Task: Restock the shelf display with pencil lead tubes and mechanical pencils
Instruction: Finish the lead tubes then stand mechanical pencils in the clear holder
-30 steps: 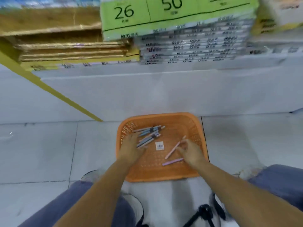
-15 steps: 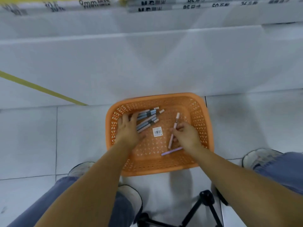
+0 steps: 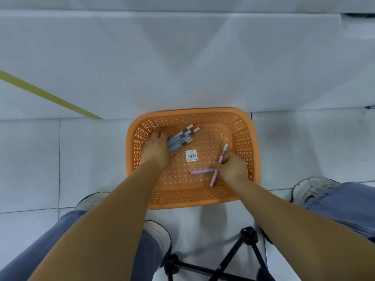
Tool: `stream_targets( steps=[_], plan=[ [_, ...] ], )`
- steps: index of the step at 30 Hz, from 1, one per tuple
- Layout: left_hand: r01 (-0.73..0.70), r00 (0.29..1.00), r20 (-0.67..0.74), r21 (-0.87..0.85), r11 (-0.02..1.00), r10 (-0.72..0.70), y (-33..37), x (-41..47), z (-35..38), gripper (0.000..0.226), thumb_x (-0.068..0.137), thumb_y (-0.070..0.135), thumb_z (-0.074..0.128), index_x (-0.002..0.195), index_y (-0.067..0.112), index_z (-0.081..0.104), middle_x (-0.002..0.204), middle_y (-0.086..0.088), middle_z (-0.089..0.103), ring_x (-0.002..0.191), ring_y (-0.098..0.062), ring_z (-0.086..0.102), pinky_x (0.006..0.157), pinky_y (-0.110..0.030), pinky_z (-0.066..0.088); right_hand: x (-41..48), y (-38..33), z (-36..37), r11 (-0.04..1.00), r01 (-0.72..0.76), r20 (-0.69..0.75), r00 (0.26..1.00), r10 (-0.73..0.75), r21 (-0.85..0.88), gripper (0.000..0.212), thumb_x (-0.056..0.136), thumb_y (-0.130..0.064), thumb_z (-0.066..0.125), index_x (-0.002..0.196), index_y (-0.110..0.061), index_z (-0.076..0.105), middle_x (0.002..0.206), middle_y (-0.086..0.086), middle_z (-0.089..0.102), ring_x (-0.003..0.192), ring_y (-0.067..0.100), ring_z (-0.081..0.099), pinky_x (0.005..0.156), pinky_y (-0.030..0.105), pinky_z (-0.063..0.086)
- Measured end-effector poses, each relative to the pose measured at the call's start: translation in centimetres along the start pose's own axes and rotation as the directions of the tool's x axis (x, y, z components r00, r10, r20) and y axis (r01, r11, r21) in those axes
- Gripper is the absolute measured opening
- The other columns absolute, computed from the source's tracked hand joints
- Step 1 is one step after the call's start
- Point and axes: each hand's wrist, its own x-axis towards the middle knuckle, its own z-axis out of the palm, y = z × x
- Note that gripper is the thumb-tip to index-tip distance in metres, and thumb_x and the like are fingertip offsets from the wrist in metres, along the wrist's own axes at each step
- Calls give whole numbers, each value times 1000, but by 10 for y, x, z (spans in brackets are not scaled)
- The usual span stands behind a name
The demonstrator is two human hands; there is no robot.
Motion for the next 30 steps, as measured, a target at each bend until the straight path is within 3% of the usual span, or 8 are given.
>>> stream_targets(
  steps=[3, 10, 13, 16, 19, 23, 27, 30],
  plan=[
    [-10, 999, 49, -29, 1000, 11, 1, 2, 1, 47, 94, 21, 66, 139, 15, 51, 146, -10, 43, 124, -31, 50, 104, -45, 46, 2, -2, 11, 995, 34, -92, 995, -25, 95, 19, 86, -13, 70, 86, -16, 52, 119, 12, 48, 73, 17, 51, 72, 22, 37],
    [-45, 991, 129, -16, 999, 46, 5, 3, -5, 45, 97, 22, 61, 140, 13, 50, 141, -11, 51, 116, -29, 58, 99, -40, 49, 12, -17, 24, 976, 146, -100, 986, -131, 159, 27, 82, -7, 70, 91, -23, 50, 107, -1, 43, 87, 18, 53, 84, 35, 49],
    [-17, 987, 161, -58, 998, 26, 3, 0, -8, 40, 96, 26, 63, 134, 14, 54, 126, -11, 63, 106, -27, 63, 89, -36, 51, 14, -15, 24, 963, 139, -109, 987, -117, 230, 37, 79, -9, 76, 95, -25, 47, 103, -2, 51, 88, 17, 56, 78, 34, 50],
    [23, 988, 156, -229, 973, 14, -1, -6, -6, 48, 96, 24, 63, 141, 15, 48, 111, -9, 65, 92, -24, 64, 76, -29, 46, 14, -13, 23, 956, 48, -103, 994, -19, 289, 46, 76, -21, 80, 98, -25, 41, 94, -3, 58, 80, 17, 58, 66, 28, 43],
    [133, 981, 182, -415, 900, -61, -2, -17, -3, 46, 96, 22, 61, 139, 15, 49, 98, -2, 62, 76, -13, 59, 64, -25, 48, 19, -18, 24, 976, 0, -69, 997, 15, 219, 38, 82, -19, 74, 101, -20, 42, 92, 1, 59, 83, 25, 62, 68, 29, 42],
    [317, 939, 305, -588, 745, -158, 3, -35, 2, 35, 94, 37, 66, 119, 13, 59, 86, -3, 63, 70, -14, 59, 60, -26, 50, 23, -26, 17, 994, 37, -17, 999, -36, 107, 26, 89, -11, 61, 114, -10, 56, 104, 10, 66, 92, 29, 63, 72, 30, 46],
    [388, 917, 377, -775, 499, -128, 23, -55, -10, 32, 96, 36, 66, 112, 8, 64, 74, 0, 69, 65, -11, 64, 63, -24, 56, 10, -36, -5, 910, 92, 134, 978, -158, 405, 20, 85, -7, 70, 97, -20, 59, 94, 2, 68, 83, 16, 66, 71, 28, 51],
    [335, 928, 371, -786, 519, -37, 44, -69, -33, 29, 96, 46, 61, 107, 20, 67, 96, 0, 73, 90, -14, 67, 74, -28, 55, -14, -51, -32, 786, 135, 179, 937, -298, 604, 26, 82, -6, 73, 101, -21, 63, 90, 1, 71, 86, 18, 71, 76, 32, 58]
  ],
)
